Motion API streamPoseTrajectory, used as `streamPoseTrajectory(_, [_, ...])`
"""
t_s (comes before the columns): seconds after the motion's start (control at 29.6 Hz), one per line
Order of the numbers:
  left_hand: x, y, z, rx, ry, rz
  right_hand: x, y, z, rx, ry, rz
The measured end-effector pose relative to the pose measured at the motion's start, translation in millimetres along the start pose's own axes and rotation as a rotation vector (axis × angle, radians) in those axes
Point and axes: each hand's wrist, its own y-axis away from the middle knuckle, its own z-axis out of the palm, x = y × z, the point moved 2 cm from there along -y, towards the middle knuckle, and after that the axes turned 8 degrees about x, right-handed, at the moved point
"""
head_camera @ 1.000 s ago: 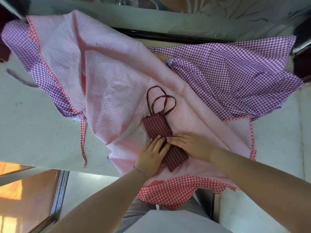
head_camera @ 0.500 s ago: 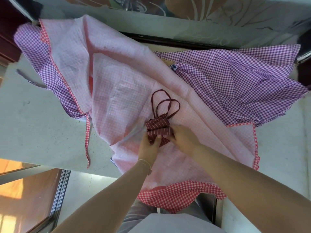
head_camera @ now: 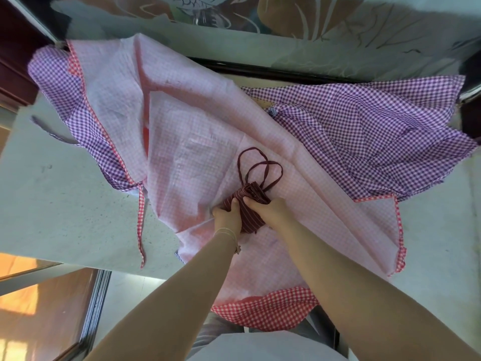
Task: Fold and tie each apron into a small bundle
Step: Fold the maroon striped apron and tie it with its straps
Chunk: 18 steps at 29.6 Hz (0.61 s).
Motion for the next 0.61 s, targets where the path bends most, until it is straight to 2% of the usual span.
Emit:
streamPoseTrajectory(0.1, [8.5,3.4,-6.1,-0.109,-0.018,-0.033,-7.7,4.1,-7.4,-0.153,-0.115,-0.061])
streamPoseTrajectory(0.17, [25.0,14.5,-17.0,-0.132,-0.263,0.192,-17.5,12.2,-15.0,-0.143,-0.086,-0.212])
streamPoseTrajectory(0.24, [42.3,31.1,-29.3,-0.146,-0.465,0.535,-27.3,24.7,-25.3,-0.130,-0.037,-0.351])
streamPoseTrajectory(0.3, [65.8,49.6,-47.0,-0.338,-0.447,0.719,-43.1,43.0,-38.1,-0.163,-0.049,-0.457])
streamPoseTrajectory(0.37, [89.2,62.5,-65.2,-0.569,-0.390,0.737,-59.2,60.3,-49.5,-0.191,0.019,-0.539])
streamPoseTrajectory(0.44, [113.5,77.6,-79.7,-0.671,-0.419,0.777,-77.9,80.9,-62.0,-0.193,0.132,-0.623])
streamPoseTrajectory(0.51, [135.9,87.1,-91.4,-0.658,-0.518,0.839,-92.6,100.6,-68.6,-0.173,0.229,-0.722])
streamPoseTrajectory(0.61, [161.2,97.4,-105.7,-0.576,-0.622,0.984,-113.4,126.2,-76.0,-0.104,0.242,-0.865])
